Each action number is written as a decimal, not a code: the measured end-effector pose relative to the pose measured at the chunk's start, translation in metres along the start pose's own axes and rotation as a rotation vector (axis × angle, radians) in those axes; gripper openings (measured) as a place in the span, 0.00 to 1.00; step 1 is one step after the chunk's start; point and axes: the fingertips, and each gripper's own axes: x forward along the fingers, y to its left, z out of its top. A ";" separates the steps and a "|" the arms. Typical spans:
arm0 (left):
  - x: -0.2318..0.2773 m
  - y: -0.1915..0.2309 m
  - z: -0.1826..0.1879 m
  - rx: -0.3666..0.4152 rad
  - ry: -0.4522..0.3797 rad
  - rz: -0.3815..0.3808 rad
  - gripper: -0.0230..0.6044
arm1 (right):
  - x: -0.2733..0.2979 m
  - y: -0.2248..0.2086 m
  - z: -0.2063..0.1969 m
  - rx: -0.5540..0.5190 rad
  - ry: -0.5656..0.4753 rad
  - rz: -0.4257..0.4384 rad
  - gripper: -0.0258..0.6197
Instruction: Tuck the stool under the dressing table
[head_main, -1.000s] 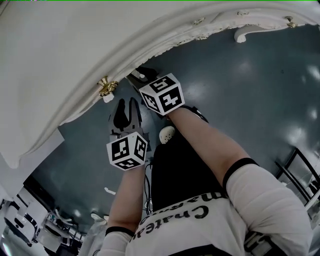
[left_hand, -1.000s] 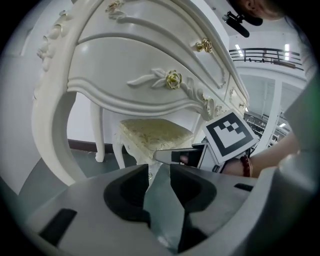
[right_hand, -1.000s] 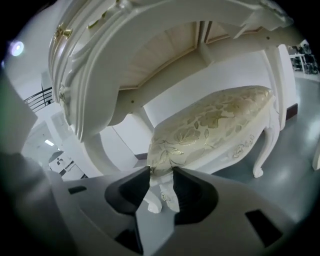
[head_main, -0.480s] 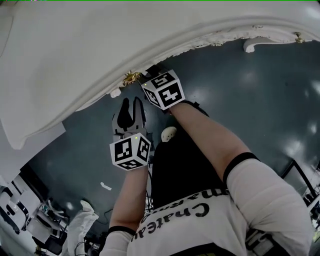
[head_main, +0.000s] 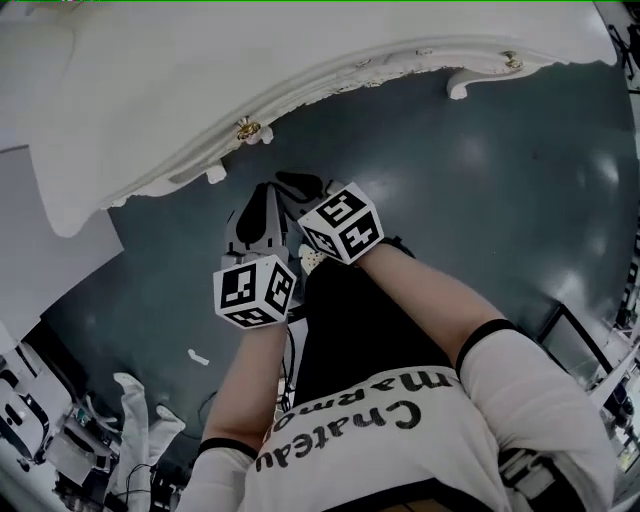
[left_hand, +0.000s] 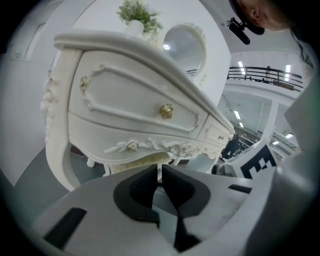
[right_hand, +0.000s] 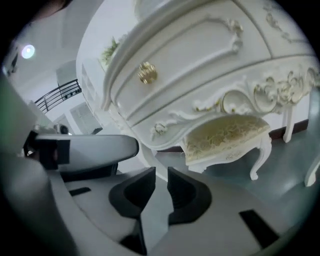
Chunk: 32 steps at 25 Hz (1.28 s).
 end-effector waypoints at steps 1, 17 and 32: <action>-0.007 -0.010 0.011 0.017 -0.006 -0.023 0.11 | -0.017 0.006 0.009 -0.003 -0.019 0.003 0.17; -0.120 -0.121 0.246 0.137 -0.266 -0.163 0.10 | -0.219 0.107 0.268 -0.132 -0.406 -0.028 0.13; -0.185 -0.195 0.371 0.209 -0.471 -0.192 0.10 | -0.355 0.149 0.397 -0.328 -0.613 0.007 0.12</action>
